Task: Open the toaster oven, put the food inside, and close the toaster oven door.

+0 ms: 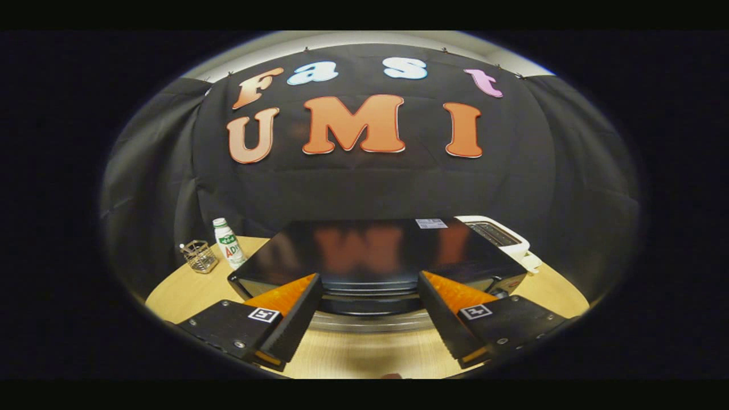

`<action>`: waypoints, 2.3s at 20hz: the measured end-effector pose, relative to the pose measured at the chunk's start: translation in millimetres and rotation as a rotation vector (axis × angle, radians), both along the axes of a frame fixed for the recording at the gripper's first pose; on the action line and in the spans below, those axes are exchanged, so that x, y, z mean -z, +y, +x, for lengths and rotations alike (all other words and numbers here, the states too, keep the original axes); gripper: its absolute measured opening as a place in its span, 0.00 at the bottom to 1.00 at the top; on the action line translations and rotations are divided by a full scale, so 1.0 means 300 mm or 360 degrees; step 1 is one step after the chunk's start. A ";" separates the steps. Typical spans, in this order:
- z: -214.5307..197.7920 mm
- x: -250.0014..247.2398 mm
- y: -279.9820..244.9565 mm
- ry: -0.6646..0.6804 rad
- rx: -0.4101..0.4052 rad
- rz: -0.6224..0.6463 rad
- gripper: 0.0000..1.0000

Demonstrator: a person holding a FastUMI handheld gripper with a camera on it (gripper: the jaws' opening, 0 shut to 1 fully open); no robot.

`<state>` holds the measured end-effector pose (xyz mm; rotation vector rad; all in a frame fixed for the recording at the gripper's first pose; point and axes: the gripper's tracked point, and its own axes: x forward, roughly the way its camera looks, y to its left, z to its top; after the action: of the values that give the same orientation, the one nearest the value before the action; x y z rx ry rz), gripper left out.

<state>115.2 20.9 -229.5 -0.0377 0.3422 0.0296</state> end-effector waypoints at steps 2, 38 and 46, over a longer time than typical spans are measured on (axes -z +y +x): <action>-0.020 0.004 -0.005 -0.0018 -0.0005 0.0034 0.99; -0.646 0.428 -0.066 0.0281 0.0114 0.0113 0.98; -0.831 0.392 -0.069 0.0154 0.0125 -0.0076 0.97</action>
<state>-134.1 0.1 -347.1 -0.0700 0.4408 -0.0545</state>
